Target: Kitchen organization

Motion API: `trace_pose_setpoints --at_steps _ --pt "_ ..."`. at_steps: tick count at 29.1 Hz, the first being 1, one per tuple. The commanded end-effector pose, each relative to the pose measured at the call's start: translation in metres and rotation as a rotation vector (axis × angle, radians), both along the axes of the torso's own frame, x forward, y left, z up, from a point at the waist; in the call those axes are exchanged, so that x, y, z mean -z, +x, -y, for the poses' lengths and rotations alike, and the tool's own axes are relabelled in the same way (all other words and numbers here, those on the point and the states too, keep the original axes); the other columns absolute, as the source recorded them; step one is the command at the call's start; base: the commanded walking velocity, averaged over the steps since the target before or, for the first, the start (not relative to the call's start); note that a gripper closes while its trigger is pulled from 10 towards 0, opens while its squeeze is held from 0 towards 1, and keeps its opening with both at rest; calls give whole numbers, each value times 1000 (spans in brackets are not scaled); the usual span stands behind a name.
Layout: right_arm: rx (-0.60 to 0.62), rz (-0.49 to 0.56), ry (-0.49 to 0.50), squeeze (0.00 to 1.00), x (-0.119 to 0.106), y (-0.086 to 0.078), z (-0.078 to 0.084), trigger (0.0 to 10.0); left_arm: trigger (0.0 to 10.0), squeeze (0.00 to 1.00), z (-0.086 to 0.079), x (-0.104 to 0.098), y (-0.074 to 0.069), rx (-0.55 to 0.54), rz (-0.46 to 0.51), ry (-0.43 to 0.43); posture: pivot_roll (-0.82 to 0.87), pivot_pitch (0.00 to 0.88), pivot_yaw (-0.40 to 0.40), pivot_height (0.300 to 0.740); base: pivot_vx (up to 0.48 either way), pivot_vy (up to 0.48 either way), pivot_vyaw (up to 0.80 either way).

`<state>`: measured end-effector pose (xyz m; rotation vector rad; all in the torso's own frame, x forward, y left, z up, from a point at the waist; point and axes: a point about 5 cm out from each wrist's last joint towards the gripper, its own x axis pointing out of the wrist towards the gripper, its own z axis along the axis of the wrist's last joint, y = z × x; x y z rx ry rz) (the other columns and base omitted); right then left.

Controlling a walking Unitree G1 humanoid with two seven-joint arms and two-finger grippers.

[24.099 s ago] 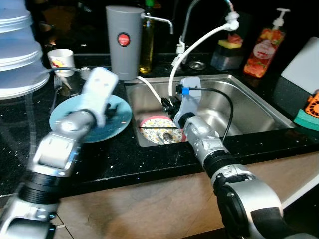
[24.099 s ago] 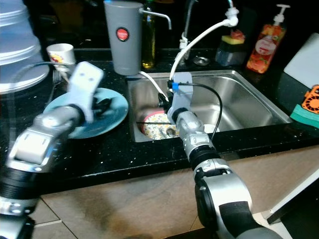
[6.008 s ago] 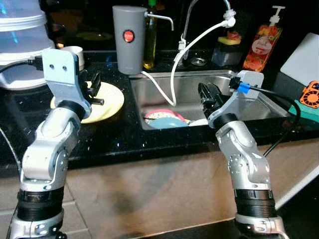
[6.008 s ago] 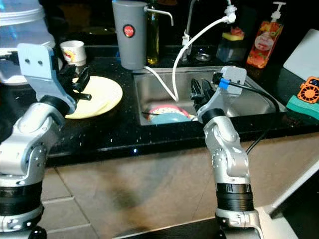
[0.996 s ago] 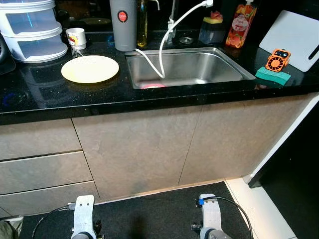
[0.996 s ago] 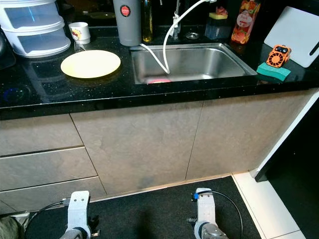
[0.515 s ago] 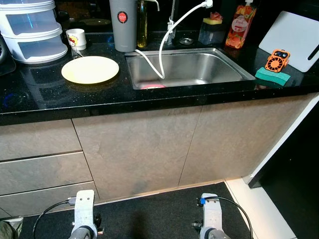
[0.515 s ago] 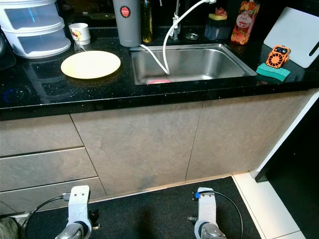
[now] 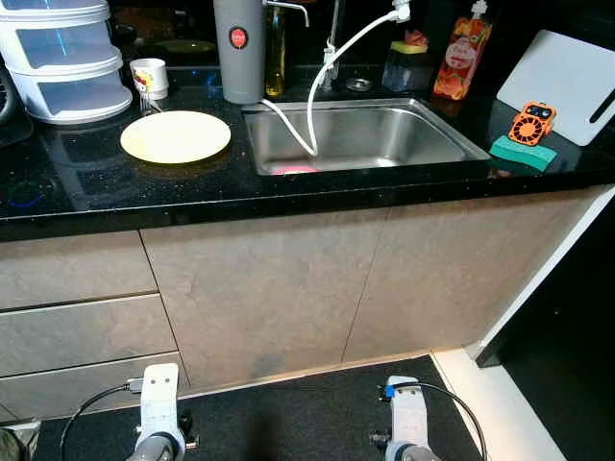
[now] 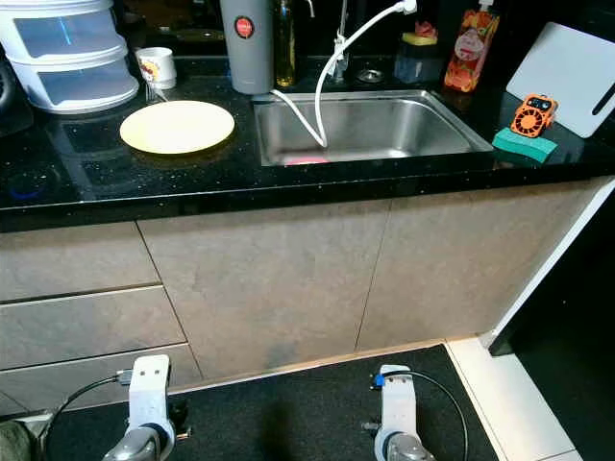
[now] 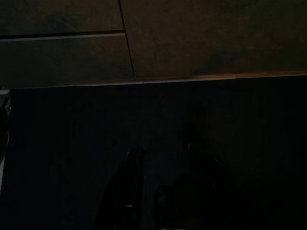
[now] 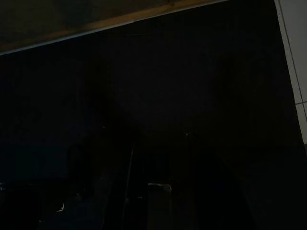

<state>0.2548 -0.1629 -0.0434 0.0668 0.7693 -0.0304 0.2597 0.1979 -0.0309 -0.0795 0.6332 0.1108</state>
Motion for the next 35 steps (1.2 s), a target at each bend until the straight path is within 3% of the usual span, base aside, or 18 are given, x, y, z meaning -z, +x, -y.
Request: trace_pose_setpoints --at_steps 1,20,35 --pt "9 -26 0 0 4 -5 1 10000 10000 0 -4 1 -2 -15 -6 6 30 79 -27 740 0 0 0" --pt "6 -57 24 0 14 -20 -2 10000 10000 0 -4 14 -19 -33 -54 -1 29 73 -17 740 0 0 0" --pt "35 -52 -5 0 12 -17 7 10000 10000 0 -10 7 -11 -8 -30 44 -10 87 10 740 0 0 0"
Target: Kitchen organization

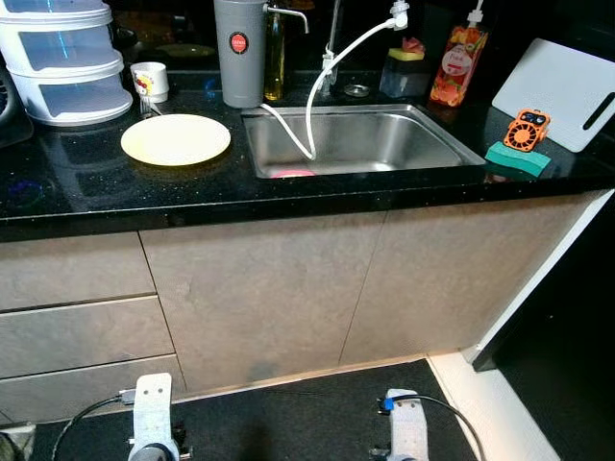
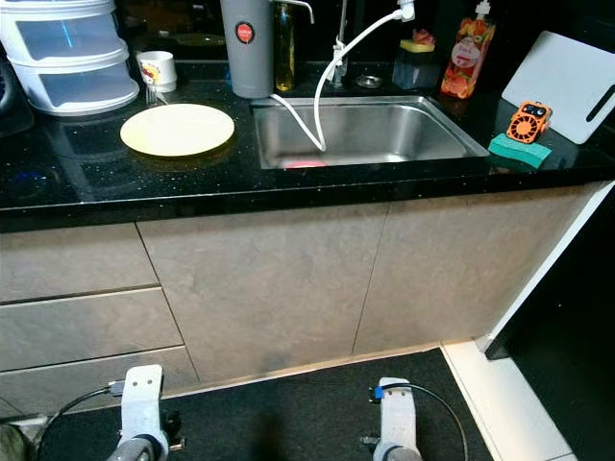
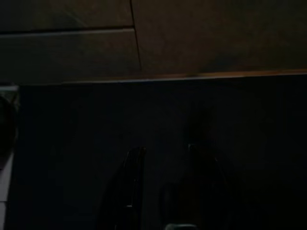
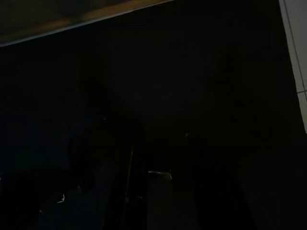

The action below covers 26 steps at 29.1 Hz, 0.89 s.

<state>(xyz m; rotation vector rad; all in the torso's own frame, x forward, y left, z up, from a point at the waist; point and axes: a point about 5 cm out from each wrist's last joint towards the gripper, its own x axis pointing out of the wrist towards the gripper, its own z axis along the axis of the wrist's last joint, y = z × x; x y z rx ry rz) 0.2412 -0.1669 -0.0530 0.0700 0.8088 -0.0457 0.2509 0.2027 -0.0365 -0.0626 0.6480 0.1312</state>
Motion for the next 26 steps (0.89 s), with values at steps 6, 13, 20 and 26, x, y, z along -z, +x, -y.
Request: trace_pose_setpoints --at_steps 6,13,20,26 --pt "29 -2 -7 0 0 0 6 10000 10000 0 -3 -3 4 19 1 25 -2 64 -2 740 0 0 0" --pt "21 12 -13 0 -4 5 6 10000 10000 0 -7 -5 6 19 2 42 -2 59 -25 740 0 0 0" --pt "17 24 1 0 -8 10 6 10000 10000 0 -6 3 -5 19 -28 63 21 64 -55 740 0 0 0" --pt "5 16 -3 0 -7 10 3 10000 10000 0 -8 5 -9 15 -39 74 25 77 -54 740 0 0 0"
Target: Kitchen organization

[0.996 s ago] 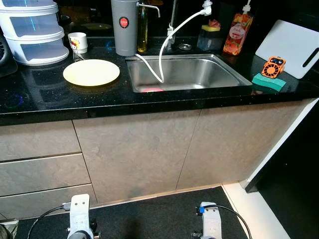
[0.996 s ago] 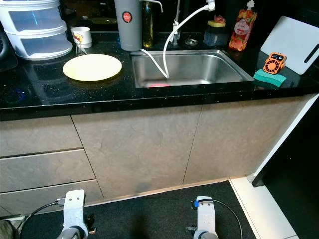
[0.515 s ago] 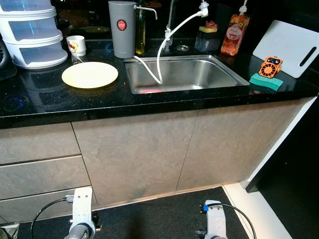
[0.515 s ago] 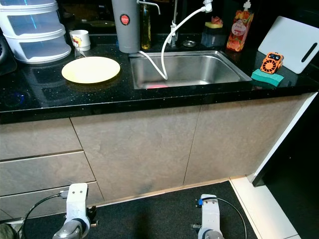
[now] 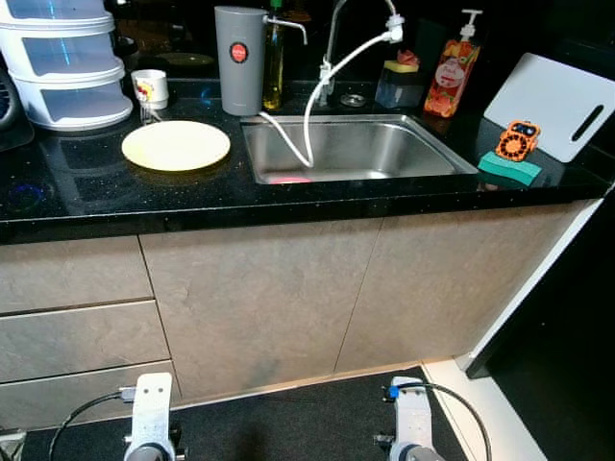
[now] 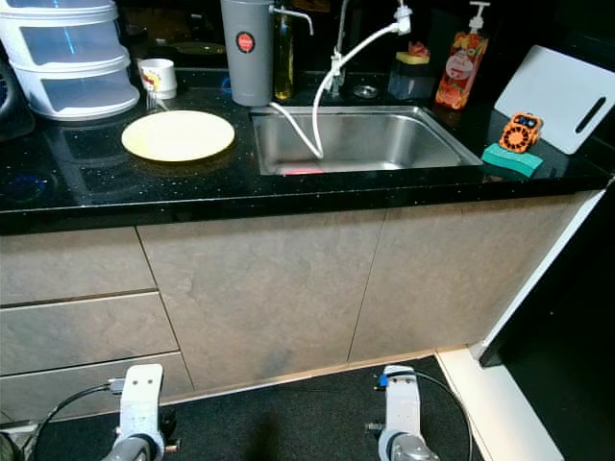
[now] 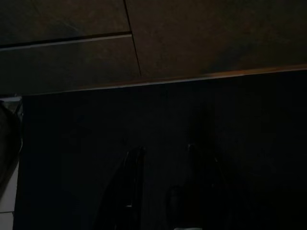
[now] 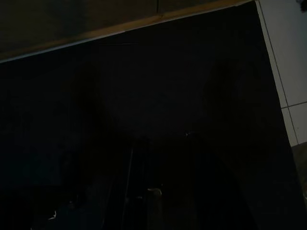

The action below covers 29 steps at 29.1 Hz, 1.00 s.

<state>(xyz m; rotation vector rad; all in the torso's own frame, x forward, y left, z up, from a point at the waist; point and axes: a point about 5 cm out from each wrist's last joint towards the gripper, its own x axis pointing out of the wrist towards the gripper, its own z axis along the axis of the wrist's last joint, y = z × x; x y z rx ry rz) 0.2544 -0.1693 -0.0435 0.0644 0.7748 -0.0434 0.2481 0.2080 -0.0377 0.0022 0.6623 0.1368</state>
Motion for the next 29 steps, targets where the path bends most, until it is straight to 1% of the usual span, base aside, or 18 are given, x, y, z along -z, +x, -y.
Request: trace_pose_setpoints --at_steps 1,6,12,18,19,21,29 --pt "7 -18 2 0 3 -3 0 10000 10000 0 -3 4 -6 -2 -20 13 27 78 -51 740 0 0 0" --pt "6 -22 9 0 3 -4 -1 10000 10000 0 1 3 -3 -3 -16 5 25 87 -60 740 0 0 0" --pt "20 -29 15 0 4 -5 1 10000 10000 0 3 4 -4 -10 -20 4 33 90 -65 740 0 0 0" --pt "37 -25 29 0 3 -3 3 10000 10000 0 3 2 -1 -13 -8 2 41 99 -53 740 0 0 0" --pt "40 -25 30 0 3 -3 3 10000 10000 0 2 1 0 -12 -5 3 44 101 -35 740 0 0 0" --pt "46 -26 30 0 3 -4 3 10000 10000 0 1 -1 1 -3 -2 9 40 98 -28 740 0 0 0" --pt "90 -38 44 0 7 -10 7 10000 10000 0 -3 -5 6 15 3 22 38 95 -7 740 0 0 0"
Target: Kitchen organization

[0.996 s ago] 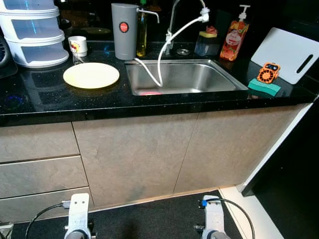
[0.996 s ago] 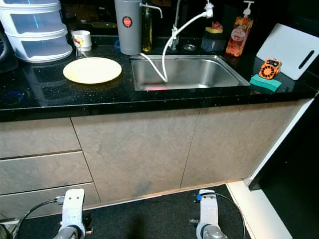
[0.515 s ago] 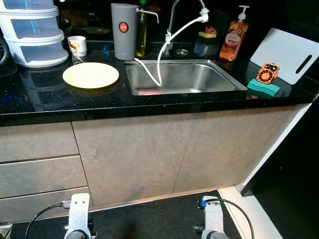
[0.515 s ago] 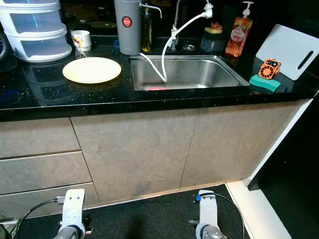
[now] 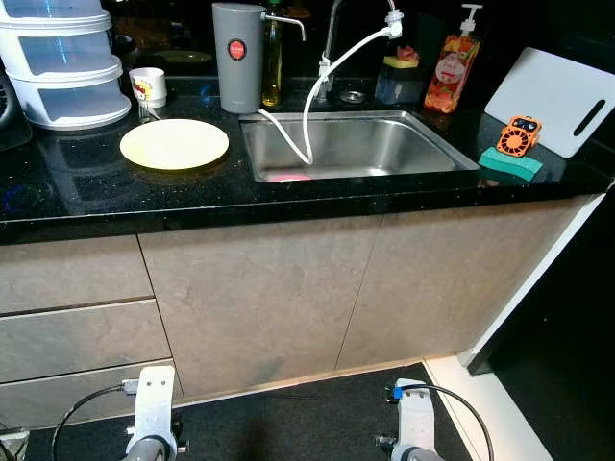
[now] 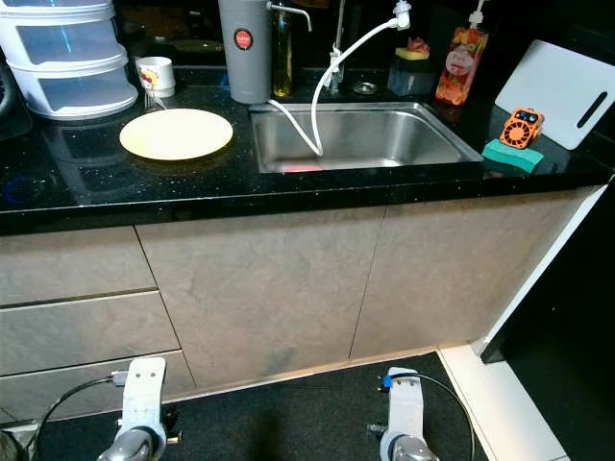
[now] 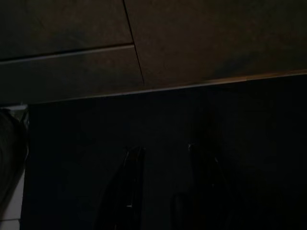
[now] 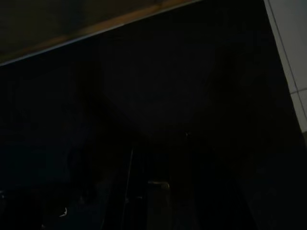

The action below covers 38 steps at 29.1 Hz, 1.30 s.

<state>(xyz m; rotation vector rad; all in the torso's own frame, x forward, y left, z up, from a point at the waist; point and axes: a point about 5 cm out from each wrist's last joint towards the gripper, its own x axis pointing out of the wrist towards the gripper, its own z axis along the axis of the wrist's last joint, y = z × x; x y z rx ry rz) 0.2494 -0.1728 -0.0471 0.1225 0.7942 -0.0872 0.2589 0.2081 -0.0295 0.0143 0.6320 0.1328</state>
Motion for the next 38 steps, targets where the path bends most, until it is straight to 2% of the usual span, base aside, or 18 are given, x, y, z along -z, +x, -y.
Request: trace_pose_setpoints --at_steps 1,14,20,27,34,38 --pt "34 -16 7 0 3 -5 4 10000 10000 0 -3 3 -4 9 -23 10 44 98 1 740 0 0 0" --pt "89 -14 27 0 5 -8 5 10000 10000 0 2 1 0 9 -17 -3 36 60 14 740 0 0 0" --pt "90 -21 13 0 7 -12 10 10000 10000 0 3 1 1 24 -18 2 35 63 20 740 0 0 0" --pt "61 -31 10 0 8 -13 11 10000 10000 0 3 2 -1 30 -20 3 40 40 -9 740 0 0 0" --pt "47 -34 54 0 7 -9 -8 10000 10000 0 -1 7 -9 18 -36 -1 40 51 57 740 0 0 0" --pt "39 -10 40 0 7 -9 -8 10000 10000 0 -1 6 -8 16 -24 -26 32 58 58 740 0 0 0"
